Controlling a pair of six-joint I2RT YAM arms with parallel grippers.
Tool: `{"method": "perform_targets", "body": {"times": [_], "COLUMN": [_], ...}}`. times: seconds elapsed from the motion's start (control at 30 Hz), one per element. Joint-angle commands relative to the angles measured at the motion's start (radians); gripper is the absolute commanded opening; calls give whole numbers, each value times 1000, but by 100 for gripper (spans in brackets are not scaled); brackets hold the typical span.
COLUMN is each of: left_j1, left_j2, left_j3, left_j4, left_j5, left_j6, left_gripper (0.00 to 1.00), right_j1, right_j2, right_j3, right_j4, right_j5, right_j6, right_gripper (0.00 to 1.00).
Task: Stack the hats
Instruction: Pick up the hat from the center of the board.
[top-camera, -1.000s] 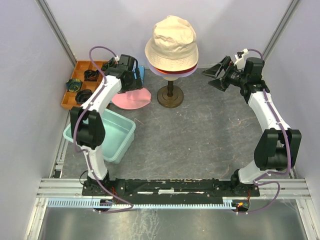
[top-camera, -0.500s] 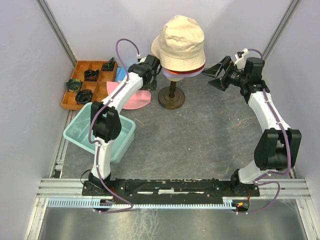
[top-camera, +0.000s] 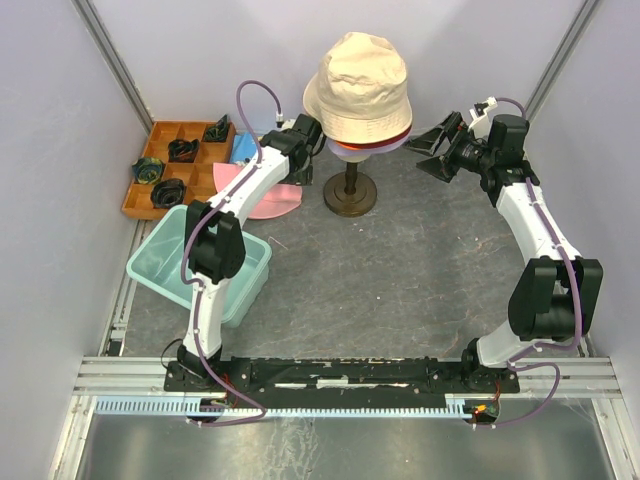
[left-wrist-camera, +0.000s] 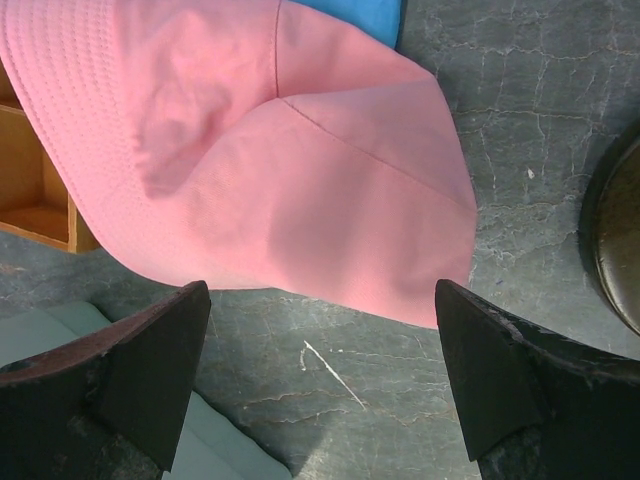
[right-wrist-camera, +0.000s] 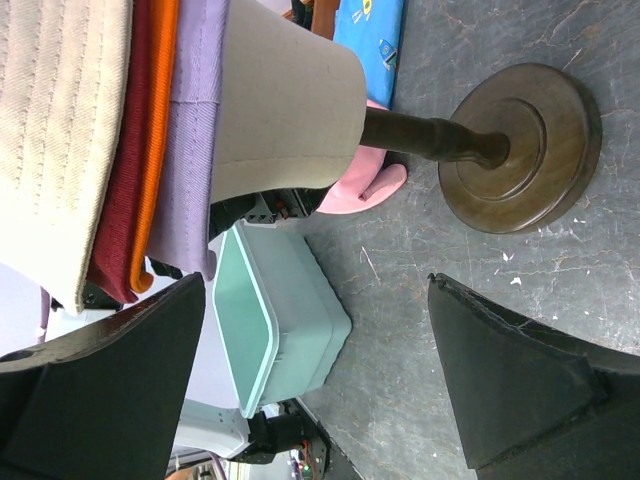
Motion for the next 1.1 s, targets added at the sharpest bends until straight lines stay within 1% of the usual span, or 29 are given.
{"method": "perform_targets", "body": {"times": [0.0,0.43,0.6,0.77,0.8,0.87,0.9,0.93,1.0,1.07], "left_j1": [-5,31,49,60,60,62,61,62,62,68], "left_j2": [-9,-40,-40,-17,-11,0,3,3,-6,-20], "left_j3": [-18,-163,-187,-192,-188,-180,-178,-176,-178,-189], "left_j4": [34,111,145,169,171,178,180,184,196,211], "left_j5": [-28,25,49,40,36,24,13,5,-22,-25], "left_j6": [-25,-65,-74,-78,-79,-78,-78,-77,-67,-50], "left_gripper": [99,99,99,100,98,90,81,62,31,8], "right_j1": [-3,-3,-4,-4,-3,-3,-3,-3,-4,-4], "right_j2": [-8,-15,-15,-21,-22,-21,-21,-21,-20,-21], "right_j3": [13,19,17,12,12,11,12,13,15,16], "right_j4": [23,8,9,11,11,18,23,26,26,26], "right_j5": [-15,-18,-18,-20,-19,-18,-18,-18,-18,-17], "right_j6": [-19,-23,-20,-17,-15,-7,-4,0,1,1], "right_gripper": [99,99,99,99,99,99,99,99,99,99]}}
